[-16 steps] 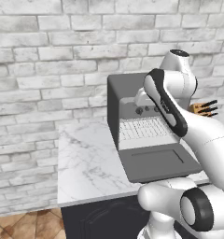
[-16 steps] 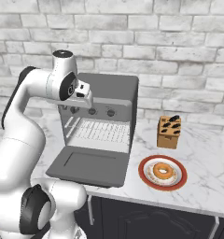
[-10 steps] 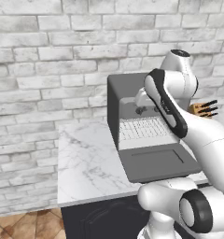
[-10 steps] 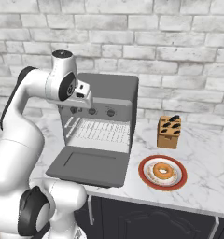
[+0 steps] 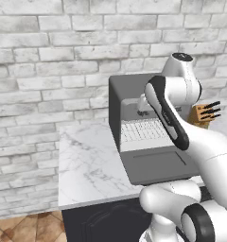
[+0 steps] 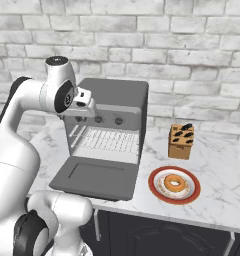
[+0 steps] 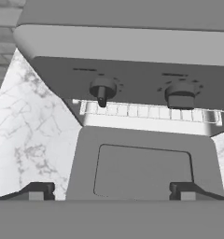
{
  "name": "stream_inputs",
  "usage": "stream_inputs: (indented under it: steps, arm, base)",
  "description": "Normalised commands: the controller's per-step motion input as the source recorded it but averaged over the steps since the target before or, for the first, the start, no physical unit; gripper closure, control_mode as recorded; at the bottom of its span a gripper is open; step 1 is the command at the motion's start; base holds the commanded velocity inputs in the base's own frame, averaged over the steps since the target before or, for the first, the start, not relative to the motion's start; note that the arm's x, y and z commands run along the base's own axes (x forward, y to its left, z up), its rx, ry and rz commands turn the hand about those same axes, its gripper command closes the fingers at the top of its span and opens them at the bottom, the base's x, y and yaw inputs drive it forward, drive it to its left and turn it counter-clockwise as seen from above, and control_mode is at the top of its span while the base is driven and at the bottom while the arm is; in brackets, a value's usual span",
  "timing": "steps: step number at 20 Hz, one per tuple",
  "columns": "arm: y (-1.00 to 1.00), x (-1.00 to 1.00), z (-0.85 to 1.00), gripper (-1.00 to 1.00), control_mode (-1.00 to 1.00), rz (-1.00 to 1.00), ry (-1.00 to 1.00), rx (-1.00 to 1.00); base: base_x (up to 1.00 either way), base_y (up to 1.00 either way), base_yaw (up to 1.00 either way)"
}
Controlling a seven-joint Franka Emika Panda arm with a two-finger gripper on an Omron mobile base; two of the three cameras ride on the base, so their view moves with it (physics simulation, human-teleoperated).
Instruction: Pick up the bagel from the plate, place it on the toaster oven rack, close the door, and set the timer.
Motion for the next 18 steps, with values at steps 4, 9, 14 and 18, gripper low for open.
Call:
stream_inputs:
  steps: [4,9,14,18]
  arm:
    - [0.12,-0.10,-0.08,-1.00,-1.00,0.00,0.00,-0.12]
    - [0.08,-0.01,-0.16,-1.00,-1.00,0.00,0.00,-0.13]
    - [0.02,0.00,-0.20,-1.00,-1.00,0.00,0.00,-0.14]
    - [0.00,0.00,-0.23,-1.00,-1.00,0.00,0.00,-0.15]
  base:
    - [0.00,0.00,0.00]
    - [0.00,0.00,0.00]
    - [0.00,0.00,0.00]
    - [0.00,0.00,0.00]
